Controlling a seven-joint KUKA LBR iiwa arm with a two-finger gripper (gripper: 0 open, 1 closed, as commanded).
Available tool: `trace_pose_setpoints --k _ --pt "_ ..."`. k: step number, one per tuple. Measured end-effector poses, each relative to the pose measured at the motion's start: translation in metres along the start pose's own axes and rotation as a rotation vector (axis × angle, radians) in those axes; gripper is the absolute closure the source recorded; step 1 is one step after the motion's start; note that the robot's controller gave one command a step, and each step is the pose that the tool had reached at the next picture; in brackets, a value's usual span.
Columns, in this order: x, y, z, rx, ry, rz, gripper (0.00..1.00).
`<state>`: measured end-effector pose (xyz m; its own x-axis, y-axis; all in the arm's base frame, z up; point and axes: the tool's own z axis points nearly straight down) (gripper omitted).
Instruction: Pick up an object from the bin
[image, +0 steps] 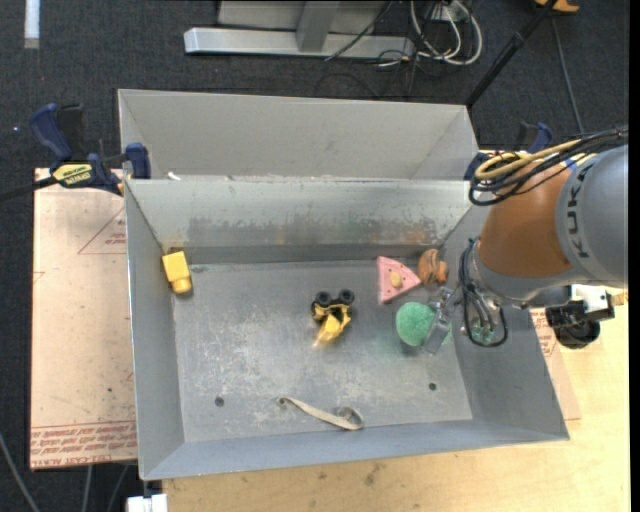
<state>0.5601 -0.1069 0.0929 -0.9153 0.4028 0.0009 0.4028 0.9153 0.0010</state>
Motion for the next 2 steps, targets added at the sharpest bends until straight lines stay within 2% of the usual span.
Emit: trace_pose_setpoints --k 2 --pt "0.000 0.000 -0.028 0.000 -0.002 -0.001 1.00"
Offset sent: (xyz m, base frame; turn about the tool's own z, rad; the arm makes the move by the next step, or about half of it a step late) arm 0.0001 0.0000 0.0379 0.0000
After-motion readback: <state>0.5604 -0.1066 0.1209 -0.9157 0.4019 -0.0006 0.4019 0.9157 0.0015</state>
